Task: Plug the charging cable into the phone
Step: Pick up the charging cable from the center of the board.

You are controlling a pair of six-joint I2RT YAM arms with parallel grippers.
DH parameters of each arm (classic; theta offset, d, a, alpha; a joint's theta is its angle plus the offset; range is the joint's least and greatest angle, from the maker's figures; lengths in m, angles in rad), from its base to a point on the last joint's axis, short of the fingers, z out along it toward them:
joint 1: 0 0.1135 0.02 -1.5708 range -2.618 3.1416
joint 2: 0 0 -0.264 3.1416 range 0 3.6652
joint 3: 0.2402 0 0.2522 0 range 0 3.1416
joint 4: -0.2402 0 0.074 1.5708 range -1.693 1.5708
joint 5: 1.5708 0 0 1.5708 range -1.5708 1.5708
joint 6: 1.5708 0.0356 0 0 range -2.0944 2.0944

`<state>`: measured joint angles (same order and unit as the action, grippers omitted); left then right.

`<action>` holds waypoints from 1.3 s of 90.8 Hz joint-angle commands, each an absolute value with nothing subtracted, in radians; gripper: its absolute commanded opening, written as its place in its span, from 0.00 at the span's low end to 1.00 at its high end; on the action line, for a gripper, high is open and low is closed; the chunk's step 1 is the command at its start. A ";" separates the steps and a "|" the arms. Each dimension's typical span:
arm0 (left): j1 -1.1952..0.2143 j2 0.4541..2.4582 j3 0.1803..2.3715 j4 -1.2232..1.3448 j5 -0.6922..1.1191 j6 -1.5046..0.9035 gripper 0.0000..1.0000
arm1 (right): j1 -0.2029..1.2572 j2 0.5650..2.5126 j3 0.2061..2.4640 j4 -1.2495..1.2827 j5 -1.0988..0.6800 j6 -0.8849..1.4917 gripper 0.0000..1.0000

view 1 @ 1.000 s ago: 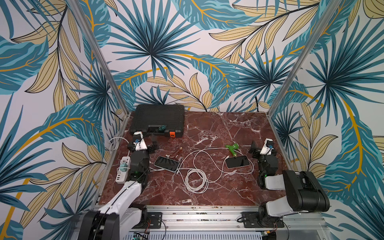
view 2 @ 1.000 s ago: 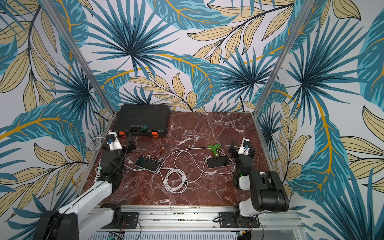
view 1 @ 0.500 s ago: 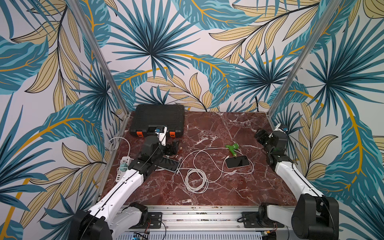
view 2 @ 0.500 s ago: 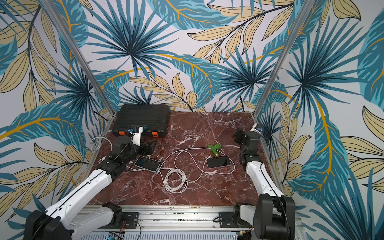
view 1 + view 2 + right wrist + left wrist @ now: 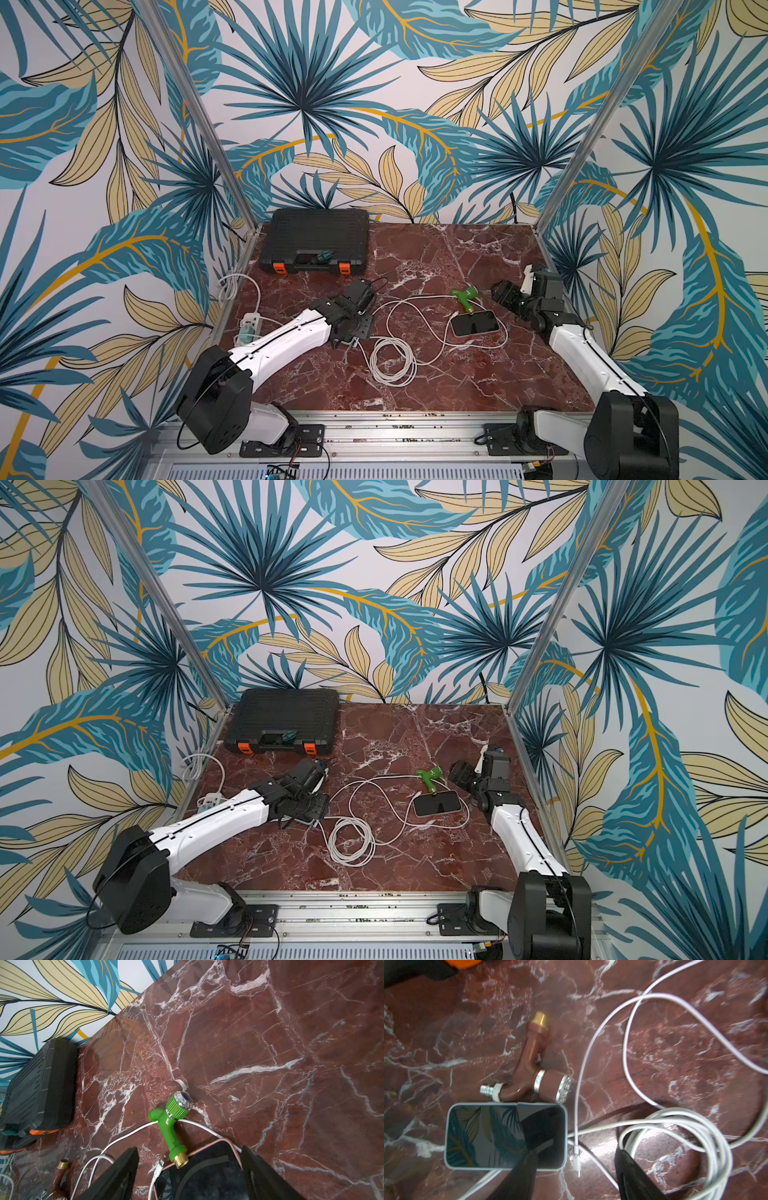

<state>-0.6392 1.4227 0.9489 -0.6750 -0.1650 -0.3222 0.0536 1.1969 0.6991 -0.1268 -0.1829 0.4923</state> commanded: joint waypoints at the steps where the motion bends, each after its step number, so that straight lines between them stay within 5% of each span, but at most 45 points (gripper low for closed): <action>1: -0.644 1.425 0.966 -0.764 -0.225 -0.371 0.59 | 0.071 1.186 0.668 -0.146 -0.235 0.474 0.83; 118: -0.740 1.591 0.900 -0.712 -0.171 -0.481 0.35 | 0.110 1.169 0.636 -0.115 -0.245 0.462 0.78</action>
<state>-0.7391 1.5787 0.9096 -0.7319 -0.1715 -0.4732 0.1013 1.1820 0.6579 -0.1284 -0.2337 0.4747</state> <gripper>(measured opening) 0.355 0.782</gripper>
